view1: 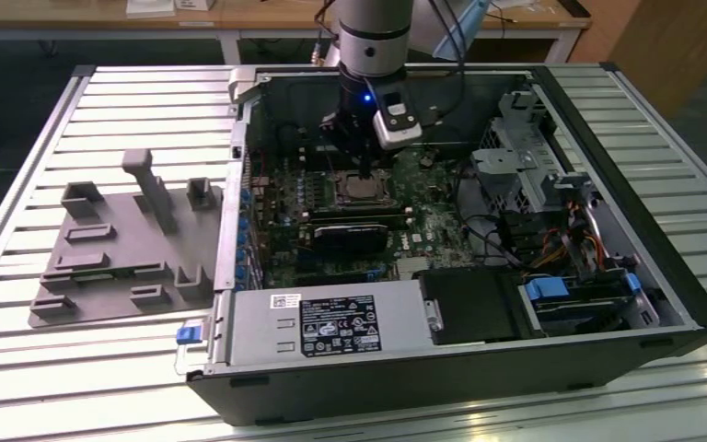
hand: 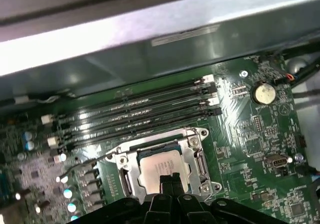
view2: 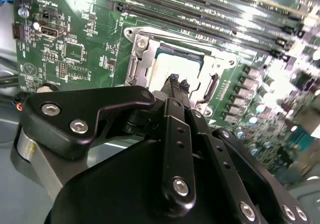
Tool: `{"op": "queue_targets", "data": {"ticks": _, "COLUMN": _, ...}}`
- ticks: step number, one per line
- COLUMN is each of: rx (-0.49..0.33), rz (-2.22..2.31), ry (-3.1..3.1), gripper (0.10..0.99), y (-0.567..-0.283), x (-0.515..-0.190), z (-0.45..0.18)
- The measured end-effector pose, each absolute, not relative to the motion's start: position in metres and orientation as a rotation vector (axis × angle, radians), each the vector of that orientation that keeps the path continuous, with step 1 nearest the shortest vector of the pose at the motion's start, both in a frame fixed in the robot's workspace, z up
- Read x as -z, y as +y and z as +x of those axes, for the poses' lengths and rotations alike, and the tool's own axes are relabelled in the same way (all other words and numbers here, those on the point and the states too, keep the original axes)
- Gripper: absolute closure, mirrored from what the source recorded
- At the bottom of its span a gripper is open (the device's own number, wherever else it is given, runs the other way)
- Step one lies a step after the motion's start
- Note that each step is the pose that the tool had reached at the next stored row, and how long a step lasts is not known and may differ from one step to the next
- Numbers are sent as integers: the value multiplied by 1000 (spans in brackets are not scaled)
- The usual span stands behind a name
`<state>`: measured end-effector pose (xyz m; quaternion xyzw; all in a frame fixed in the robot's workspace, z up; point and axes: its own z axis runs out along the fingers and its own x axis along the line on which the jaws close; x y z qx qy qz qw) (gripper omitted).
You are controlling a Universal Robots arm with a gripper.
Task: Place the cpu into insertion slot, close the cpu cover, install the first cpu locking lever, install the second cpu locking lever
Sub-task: 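Close the cpu cover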
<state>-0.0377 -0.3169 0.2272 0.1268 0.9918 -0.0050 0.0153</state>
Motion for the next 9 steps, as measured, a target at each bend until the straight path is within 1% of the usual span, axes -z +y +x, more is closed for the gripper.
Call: {"op": "queue_targets", "data": {"ticks": 9, "rx": 34, "rz": 210, "ry": 3101, "gripper": 980, "y": -317, "x": -227, "z": -38}}
